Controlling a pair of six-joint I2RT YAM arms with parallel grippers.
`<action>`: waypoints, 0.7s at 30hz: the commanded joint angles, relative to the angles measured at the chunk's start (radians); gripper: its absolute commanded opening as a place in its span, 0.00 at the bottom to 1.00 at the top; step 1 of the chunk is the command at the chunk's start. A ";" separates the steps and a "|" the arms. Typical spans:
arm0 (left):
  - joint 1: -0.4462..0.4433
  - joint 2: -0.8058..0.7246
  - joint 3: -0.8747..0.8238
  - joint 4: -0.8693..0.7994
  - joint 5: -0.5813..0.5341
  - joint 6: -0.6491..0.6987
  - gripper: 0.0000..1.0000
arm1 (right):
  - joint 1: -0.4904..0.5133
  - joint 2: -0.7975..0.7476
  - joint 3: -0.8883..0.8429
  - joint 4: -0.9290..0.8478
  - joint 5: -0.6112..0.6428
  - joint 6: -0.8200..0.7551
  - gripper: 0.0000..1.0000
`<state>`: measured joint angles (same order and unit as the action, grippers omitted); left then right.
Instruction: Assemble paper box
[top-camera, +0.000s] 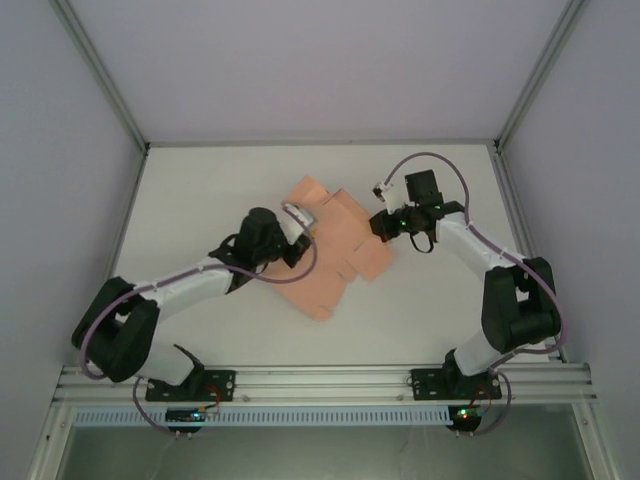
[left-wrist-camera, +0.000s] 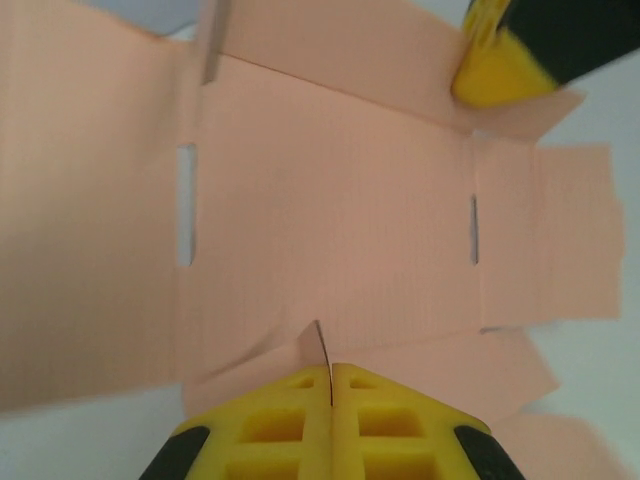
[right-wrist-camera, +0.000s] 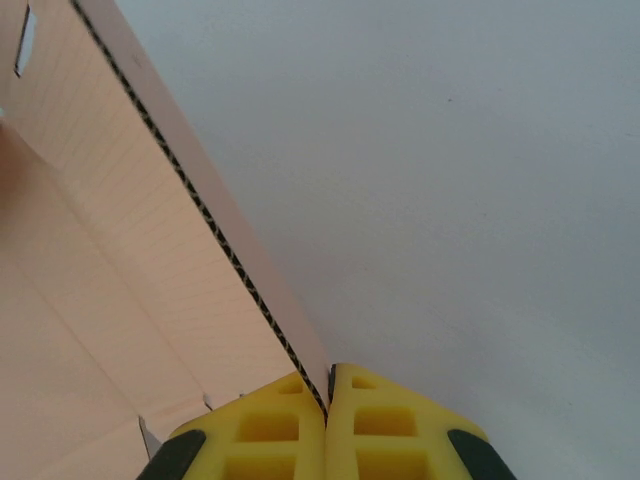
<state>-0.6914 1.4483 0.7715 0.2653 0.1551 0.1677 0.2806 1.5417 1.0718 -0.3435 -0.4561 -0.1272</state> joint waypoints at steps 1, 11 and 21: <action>-0.087 0.090 0.076 -0.062 -0.117 0.155 0.00 | 0.057 -0.065 0.042 -0.025 0.019 0.004 0.00; -0.139 0.192 0.119 -0.075 -0.272 0.123 0.20 | 0.141 -0.135 0.043 -0.095 0.183 -0.097 0.00; -0.035 -0.077 0.033 -0.078 -0.111 -0.068 1.00 | 0.238 -0.141 0.049 -0.101 0.477 -0.423 0.00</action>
<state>-0.7670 1.4975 0.8310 0.1814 -0.0544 0.1898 0.4854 1.4231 1.0878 -0.4515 -0.1177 -0.3935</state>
